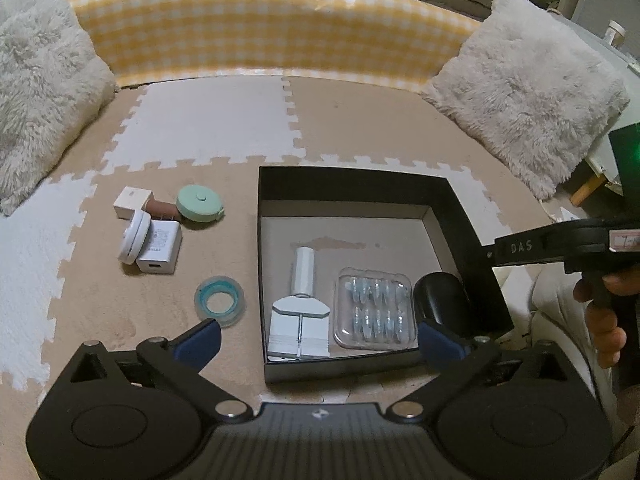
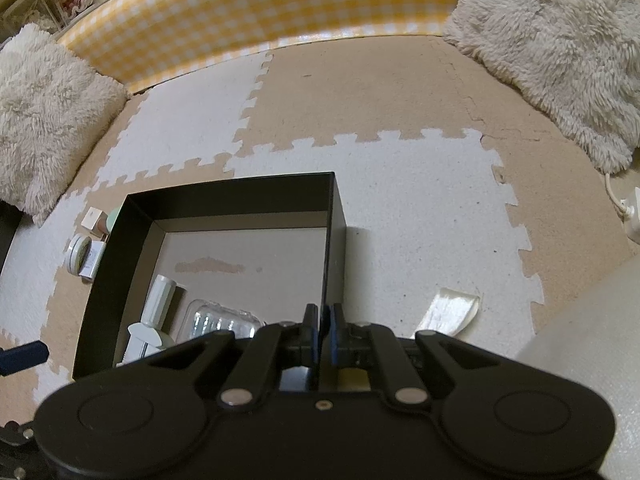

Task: Organize rigid objects
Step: 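Move the left gripper back over the white round tape measure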

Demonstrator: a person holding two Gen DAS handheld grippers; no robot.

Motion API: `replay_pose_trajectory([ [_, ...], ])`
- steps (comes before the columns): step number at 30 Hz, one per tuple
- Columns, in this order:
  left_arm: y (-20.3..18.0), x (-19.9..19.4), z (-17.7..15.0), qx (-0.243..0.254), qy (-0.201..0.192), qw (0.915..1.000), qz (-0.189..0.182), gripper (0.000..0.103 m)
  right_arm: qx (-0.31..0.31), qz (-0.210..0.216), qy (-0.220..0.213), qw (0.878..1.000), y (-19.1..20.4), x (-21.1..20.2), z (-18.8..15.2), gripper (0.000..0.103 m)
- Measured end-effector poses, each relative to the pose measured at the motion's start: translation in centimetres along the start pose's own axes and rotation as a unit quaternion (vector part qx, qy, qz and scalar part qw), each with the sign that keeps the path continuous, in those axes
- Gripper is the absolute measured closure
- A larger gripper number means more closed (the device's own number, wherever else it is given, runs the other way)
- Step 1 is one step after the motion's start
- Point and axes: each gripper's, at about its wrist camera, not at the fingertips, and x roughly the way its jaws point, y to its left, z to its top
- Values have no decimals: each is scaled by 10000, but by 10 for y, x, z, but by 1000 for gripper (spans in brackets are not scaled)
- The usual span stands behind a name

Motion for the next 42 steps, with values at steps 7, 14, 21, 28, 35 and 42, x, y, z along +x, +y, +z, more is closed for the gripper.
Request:
replay_pose_trajectory([
  [7,8,-10,10,-34,-242,9997,49,0,-47,-35,2,10000,1,0,1,97],
  [14,34,-23,29,-273,-629,9971,344,0,-118,-91,-6,9999,2,-1,1,97],
  [21,63,-31,46,-297,-1021,9923,631,0,-169,-72,-38,9998,3,-1,1,97],
  [28,95,-25,57,-501,-1125,9889,832,0,-229,-136,-49,9996,6,0,0,96],
  [35,125,-3,65,-867,-788,9899,795,0,-304,-202,39,9993,9,1,-1,97],
  [42,142,26,65,-981,-545,9912,704,28,-340,-240,58,9991,10,2,-2,97],
])
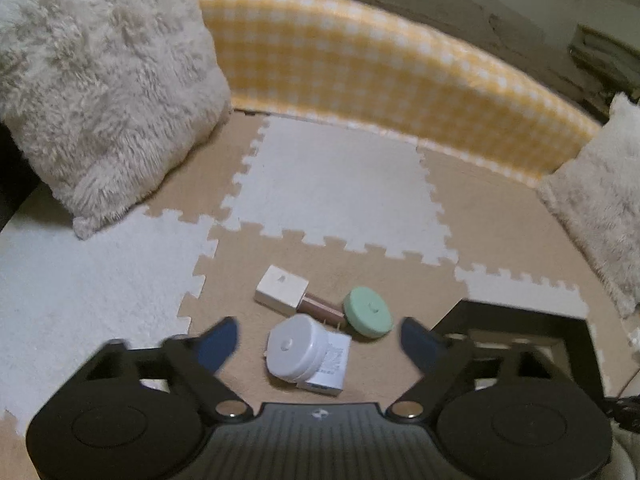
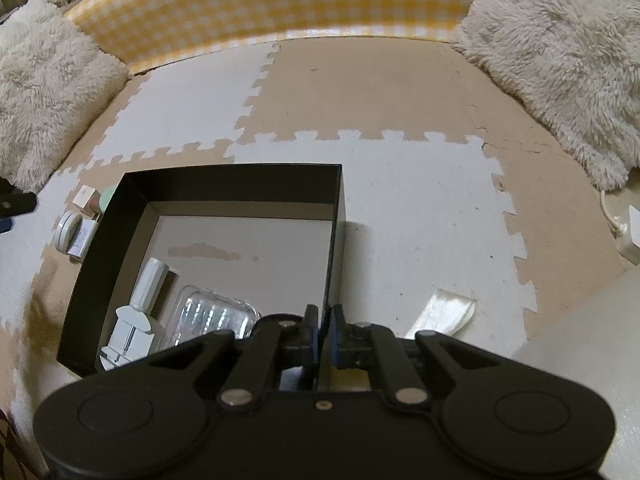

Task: Organize rigid objects
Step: 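Move the left gripper back over the white round tape measure, then close the left gripper on the white tape measure and lift it, then lower the tape measure into the black box and open the left gripper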

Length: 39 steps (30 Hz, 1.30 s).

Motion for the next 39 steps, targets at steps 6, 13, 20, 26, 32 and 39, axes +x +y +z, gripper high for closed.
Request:
replay_pose_trajectory([
  [6,-1,28,-9,210,240,9995,55,50,1,4,4,10000,-1,0,0,97],
  [13,2,46,-14,355,243,9989,164,69,-17,4,11,10000,0,1,-1,97],
  [20,6,44,-14,277,143,9994,123,72,-16,12,24,10000,0,1,0,96],
  [26,8,36,-10,175,93,9998,98,82,0,20,30,10000,0,1,0,96],
  [32,6,28,-11,133,110,9998,25,83,25,36,32,10000,-1,1,0,96],
  [39,-7,0,-3,153,-233,9993,-260,83,-28,4,30,10000,-1,1,0,97],
])
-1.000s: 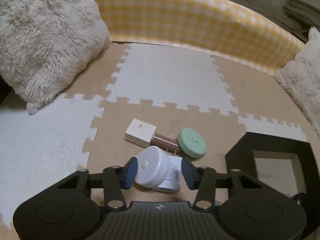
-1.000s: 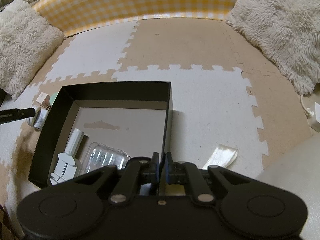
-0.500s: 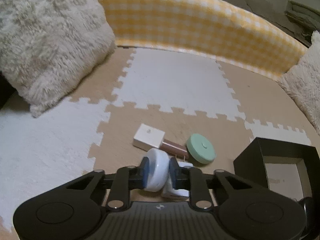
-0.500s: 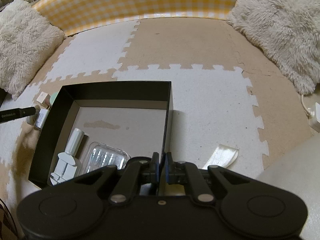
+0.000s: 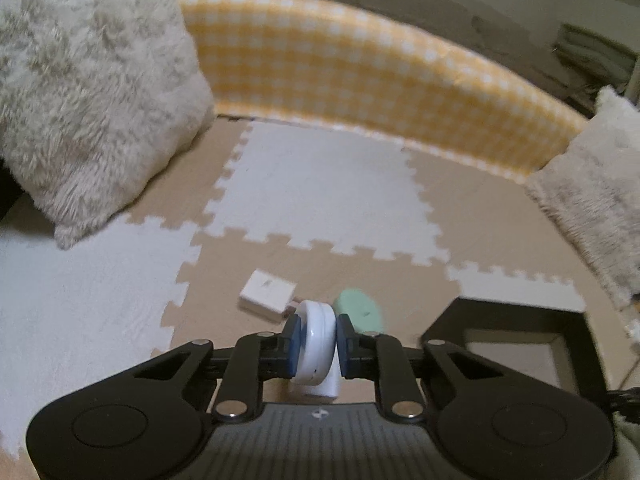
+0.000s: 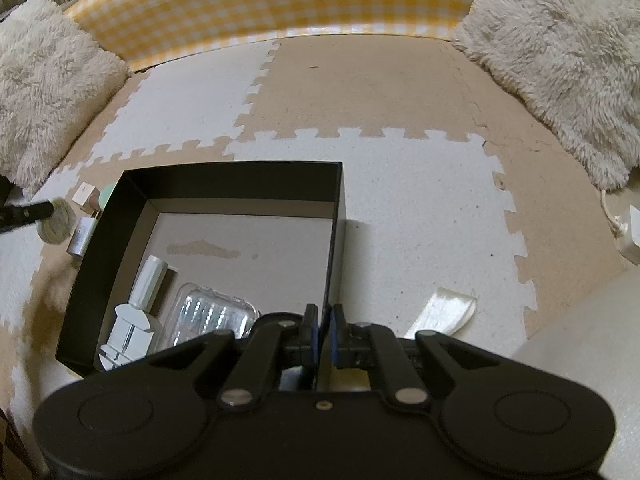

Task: Organize rigid objects
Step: 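Lower the tape measure into the black box and open the left gripper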

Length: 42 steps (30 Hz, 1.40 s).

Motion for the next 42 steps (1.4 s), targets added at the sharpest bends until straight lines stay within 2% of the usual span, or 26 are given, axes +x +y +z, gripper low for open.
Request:
replay_pose_trajectory([
  [5,-18,-23,7,42,-269,9988,-397,84,0,-3,-1,10000,-1,0,0,97],
  [9,-38,-39,11,81,-407,9950,-904,84,0,-5,0,10000,0,0,0,97],
  [13,-63,-43,8,142,-328,9892,-1419,84,-6,-5,-5,10000,0,0,0,97],
  [18,-92,-31,-5,393,-84,9835,-1763,84,-24,-21,4,10000,0,0,0,97],
  [21,-111,-17,-13,712,-10,9820,-1751,84,-29,-35,25,10000,1,0,1,97],
  [24,-126,-5,-20,1229,-87,9803,-1543,84,-42,-61,55,10000,2,0,2,97],
  [28,-145,8,-31,1976,-255,9714,-1290,84,-70,-86,82,9999,4,0,2,97],
  [31,-151,20,-36,2246,-336,9670,-1152,84,-78,-104,97,9999,5,0,2,97],
  [36,-148,37,-43,2327,-172,9678,-943,84,-92,-114,111,9998,5,0,2,97],
  [39,-143,42,-44,2101,39,9716,-1092,81,-74,-101,120,9999,4,1,1,97],
  [42,-136,43,-41,1815,190,9758,-1208,71,-97,-115,130,9998,5,2,1,97],
])
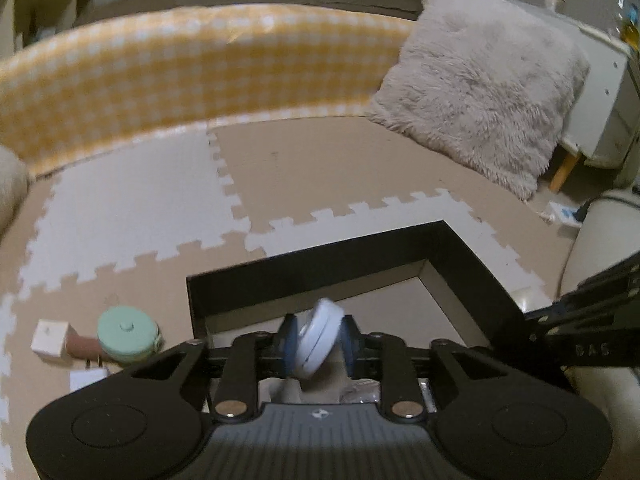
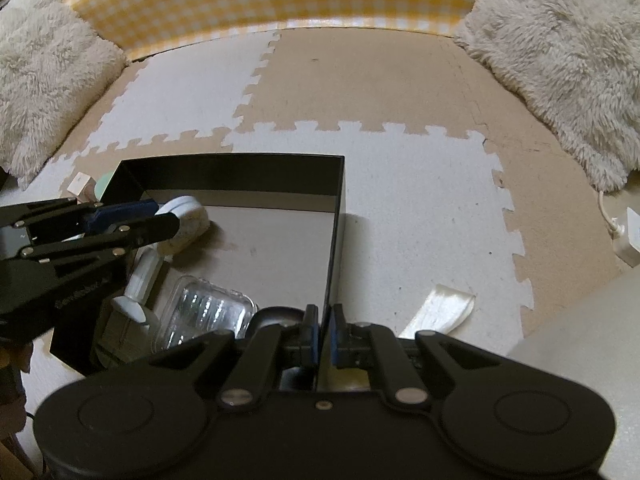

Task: Organize rigid objects
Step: 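Lower the tape measure into the black box and open the left gripper, then move the left gripper back over the teal tape roll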

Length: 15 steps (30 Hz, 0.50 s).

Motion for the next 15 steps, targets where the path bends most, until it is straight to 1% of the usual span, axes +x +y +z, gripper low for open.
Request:
replay_pose_trajectory([
  [1,2,-1,0,-65,8,10000,-16,68,4,4,0,10000,0,0,0,97],
  [3,5,-4,0,-159,26,9999,-29,66,10,15,2,10000,-1,0,0,97],
  [7,6,-9,0,-238,73,9996,-104,55,5,20,2,10000,0,0,0,97],
  [9,5,-12,1,-255,106,9995,-168,52,12,24,0,10000,0,0,0,97],
  [15,-2,-20,1,-251,257,9988,-339,34,34,34,-1,10000,0,0,0,97],
])
